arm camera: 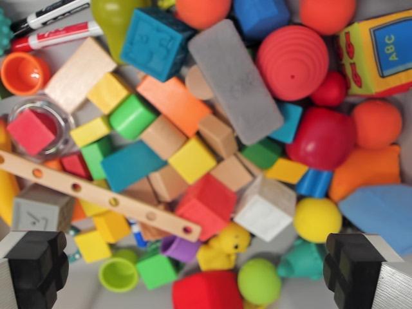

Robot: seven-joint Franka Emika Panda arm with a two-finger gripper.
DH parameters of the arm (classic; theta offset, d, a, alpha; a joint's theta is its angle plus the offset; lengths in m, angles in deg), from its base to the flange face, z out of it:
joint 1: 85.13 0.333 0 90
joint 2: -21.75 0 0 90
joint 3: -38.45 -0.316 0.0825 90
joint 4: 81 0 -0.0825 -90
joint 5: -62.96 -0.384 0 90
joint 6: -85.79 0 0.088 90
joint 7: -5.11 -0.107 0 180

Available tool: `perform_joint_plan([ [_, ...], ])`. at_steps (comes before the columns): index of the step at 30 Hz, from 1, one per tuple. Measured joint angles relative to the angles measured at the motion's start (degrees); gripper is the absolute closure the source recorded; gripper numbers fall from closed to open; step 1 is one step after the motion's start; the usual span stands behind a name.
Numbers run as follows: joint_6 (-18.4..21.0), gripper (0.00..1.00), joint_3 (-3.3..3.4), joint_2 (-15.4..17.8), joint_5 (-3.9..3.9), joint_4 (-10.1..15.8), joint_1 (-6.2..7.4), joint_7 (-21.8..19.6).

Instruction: Pick an object from the bin

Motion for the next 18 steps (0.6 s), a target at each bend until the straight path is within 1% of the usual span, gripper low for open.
perform_joint_plan([
  [18, 0.0, 0.0, 0.01, 0.0, 0.0, 0.05, 0.0, 0.35],
])
